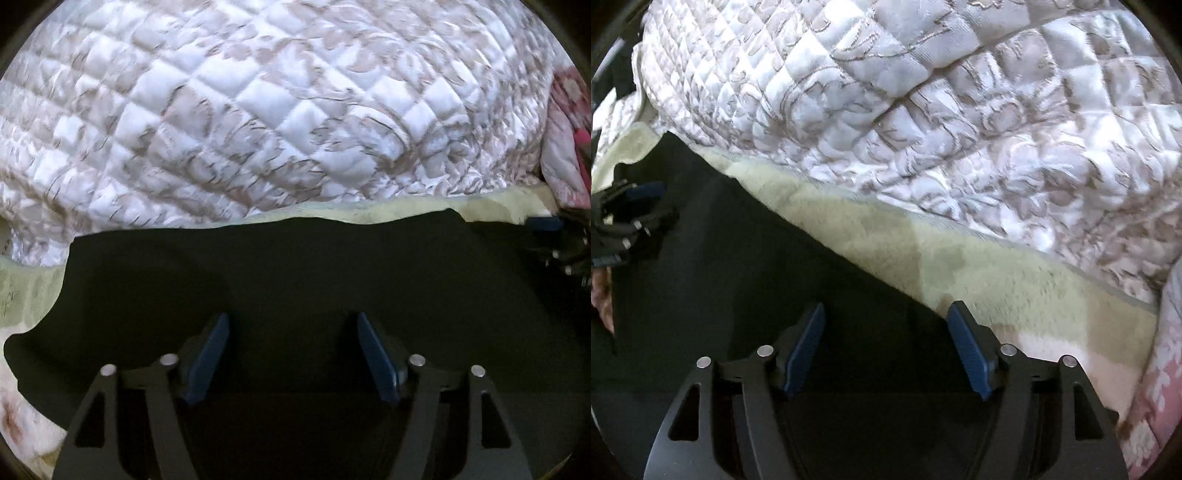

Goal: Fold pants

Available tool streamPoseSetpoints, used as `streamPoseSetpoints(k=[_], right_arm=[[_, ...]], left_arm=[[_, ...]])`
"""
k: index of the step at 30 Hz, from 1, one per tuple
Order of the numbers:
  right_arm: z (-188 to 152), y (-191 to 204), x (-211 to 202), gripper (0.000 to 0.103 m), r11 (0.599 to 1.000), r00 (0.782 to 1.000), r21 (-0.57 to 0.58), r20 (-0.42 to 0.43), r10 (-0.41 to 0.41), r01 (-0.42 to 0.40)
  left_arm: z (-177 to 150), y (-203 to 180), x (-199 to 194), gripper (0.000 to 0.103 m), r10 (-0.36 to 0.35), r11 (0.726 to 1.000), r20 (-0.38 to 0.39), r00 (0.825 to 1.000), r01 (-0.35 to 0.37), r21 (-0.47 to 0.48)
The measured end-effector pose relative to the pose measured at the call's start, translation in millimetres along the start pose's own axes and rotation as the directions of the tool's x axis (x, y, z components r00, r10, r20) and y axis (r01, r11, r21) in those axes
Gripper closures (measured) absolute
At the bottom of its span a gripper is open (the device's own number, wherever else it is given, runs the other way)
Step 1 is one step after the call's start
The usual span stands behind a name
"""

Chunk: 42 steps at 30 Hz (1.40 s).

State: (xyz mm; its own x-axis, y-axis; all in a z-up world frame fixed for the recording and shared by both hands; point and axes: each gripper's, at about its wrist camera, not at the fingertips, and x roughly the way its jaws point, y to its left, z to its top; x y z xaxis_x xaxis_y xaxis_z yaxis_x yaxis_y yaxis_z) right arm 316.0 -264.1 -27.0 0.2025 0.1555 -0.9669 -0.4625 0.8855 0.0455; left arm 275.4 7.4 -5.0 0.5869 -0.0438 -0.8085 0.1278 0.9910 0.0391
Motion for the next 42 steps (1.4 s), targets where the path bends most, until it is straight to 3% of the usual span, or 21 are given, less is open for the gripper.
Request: streamPoseSetpoints(k=[1,2,3,6,7,12,17,20,23,26,27,31,33,36,42], right_arm=[[1,2,-1,0.052,1.000,1.000,-0.002,-0.007,0.018,-0.018],[1,6,-4,0.080,0.999,1.000,-0.018,-0.004,0.030,-0.030],[1,12,-9,0.093,0.999,1.000,-0.043,0.000,0.005,-0.005],[-3,26,-34,0.094,0.999,0.999,-0.049,0.036,-0.004,0.006],[-5,28,-43,0.094,0.999,0.999,-0.044,0.051,0.005,-0.003],[-42,55,-141,0.094,0.999,0.975,-0.014,0.218,0.041,-0.039],[-111,97,-205,0.094,0.997,0.952,0.013,0.299,0.071,-0.079],[-172,124,-213,0.094,0.987,0.959,0.084,0.262,0.112,-0.138],[-224,142,-194,0.093,0.969,0.981,0.192,0.139,0.132,-0.157],[-260,142,-169,0.088,0.925,0.985,0.339,0.033,0.170,-0.171],[-266,142,-169,0.086,0.914,0.984,0.365,0.039,0.172,-0.175],[-270,142,-188,0.067,0.883,0.978,0.424,0.130,0.163,-0.204],[-270,140,-192,0.049,0.871,0.974,0.442,0.165,0.157,-0.215],[-272,136,-196,0.049,0.851,0.968,0.474,0.212,0.138,-0.225],[-280,124,-196,0.049,0.813,0.963,0.534,0.244,0.114,-0.232]], left_arm=[[-1,-4,0,0.033,0.019,1.000,0.006,1.000,-0.019,0.013],[-2,-8,0,0.039,0.024,0.999,0.006,1.000,-0.024,0.029],[-1,-12,-1,0.052,0.028,0.999,0.010,1.000,-0.028,0.045],[2,-24,-10,0.093,0.054,0.994,0.032,0.998,-0.056,0.093],[3,-24,-15,0.099,0.055,0.994,0.035,0.998,-0.058,0.088],[-8,-9,-79,0.099,-0.013,1.000,0.113,0.994,0.014,-0.012],[-59,8,-172,0.099,-0.086,0.990,0.217,0.972,0.108,-0.094],[-105,12,-204,0.099,-0.134,0.980,0.216,0.967,0.162,-0.116],[-158,4,-206,0.099,-0.168,0.975,0.142,0.975,0.185,-0.118],[-201,-3,-199,0.098,-0.179,0.973,0.045,0.983,0.183,-0.137],[-209,-3,-200,0.098,-0.181,0.973,0.026,0.983,0.183,-0.142],[-212,3,-219,0.097,-0.173,0.969,0.045,0.984,0.179,-0.168],[-200,8,-227,0.093,-0.153,0.971,0.079,0.985,0.165,-0.172],[-183,12,-229,0.059,-0.137,0.972,0.109,0.985,0.155,-0.178],[-149,-15,-184,0.054,-0.131,0.984,0.032,0.991,0.134,-0.116]])
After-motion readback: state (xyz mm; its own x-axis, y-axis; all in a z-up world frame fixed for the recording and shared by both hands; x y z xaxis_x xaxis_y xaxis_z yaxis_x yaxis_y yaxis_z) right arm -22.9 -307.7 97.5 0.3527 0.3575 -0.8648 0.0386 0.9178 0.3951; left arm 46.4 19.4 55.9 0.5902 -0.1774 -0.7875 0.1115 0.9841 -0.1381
